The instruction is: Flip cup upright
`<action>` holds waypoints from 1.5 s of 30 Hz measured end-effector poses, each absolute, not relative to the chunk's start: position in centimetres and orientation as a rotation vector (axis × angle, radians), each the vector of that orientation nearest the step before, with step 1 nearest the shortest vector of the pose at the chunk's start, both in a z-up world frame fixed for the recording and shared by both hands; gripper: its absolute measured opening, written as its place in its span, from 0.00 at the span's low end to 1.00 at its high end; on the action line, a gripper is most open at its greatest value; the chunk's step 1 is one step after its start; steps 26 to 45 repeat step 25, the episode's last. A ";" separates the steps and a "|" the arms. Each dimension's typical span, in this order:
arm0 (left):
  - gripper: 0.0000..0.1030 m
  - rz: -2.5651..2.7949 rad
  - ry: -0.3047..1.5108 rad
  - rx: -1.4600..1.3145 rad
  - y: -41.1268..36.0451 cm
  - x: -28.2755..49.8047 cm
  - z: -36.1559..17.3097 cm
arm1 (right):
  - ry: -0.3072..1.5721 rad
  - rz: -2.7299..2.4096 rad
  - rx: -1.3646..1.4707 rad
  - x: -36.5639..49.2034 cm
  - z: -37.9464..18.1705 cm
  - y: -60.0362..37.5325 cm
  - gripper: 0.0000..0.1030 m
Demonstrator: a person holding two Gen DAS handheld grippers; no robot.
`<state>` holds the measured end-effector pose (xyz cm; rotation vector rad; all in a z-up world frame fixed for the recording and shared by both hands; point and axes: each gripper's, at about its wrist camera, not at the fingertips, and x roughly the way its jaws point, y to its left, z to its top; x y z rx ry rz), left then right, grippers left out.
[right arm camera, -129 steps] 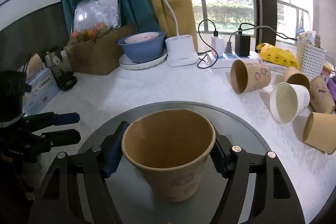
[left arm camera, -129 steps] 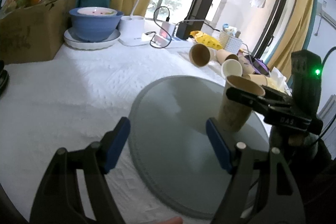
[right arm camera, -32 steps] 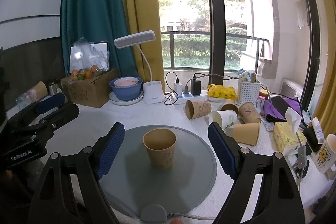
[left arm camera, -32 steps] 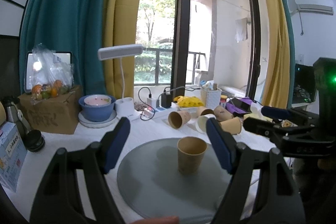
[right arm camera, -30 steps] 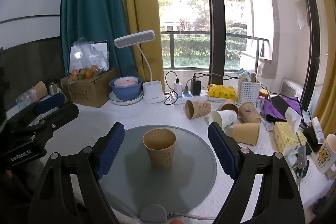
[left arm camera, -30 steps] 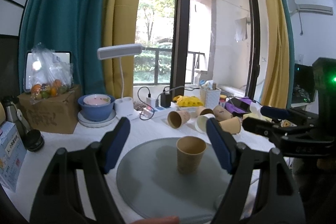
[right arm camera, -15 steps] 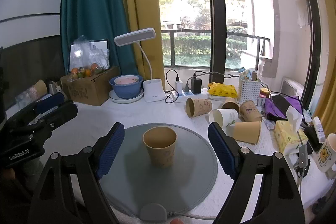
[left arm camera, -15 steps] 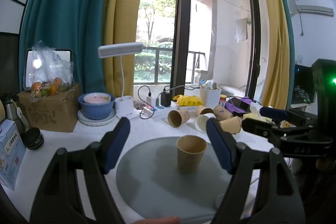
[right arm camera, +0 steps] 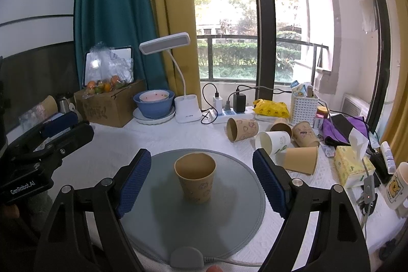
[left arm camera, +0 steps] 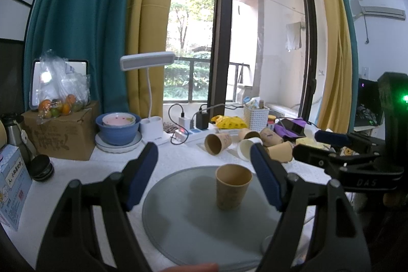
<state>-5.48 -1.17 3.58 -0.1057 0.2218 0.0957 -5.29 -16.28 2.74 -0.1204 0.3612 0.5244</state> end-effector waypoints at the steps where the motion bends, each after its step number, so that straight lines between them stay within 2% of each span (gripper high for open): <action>1: 0.74 0.096 0.221 -0.106 -1.1 -5.5 3.6 | 0.362 0.524 -0.120 -5.3 2.7 -16.3 0.82; 45: 0.74 0.089 0.191 -0.111 -1.0 -6.0 3.5 | 0.365 0.523 -0.124 -5.3 2.7 -16.1 0.82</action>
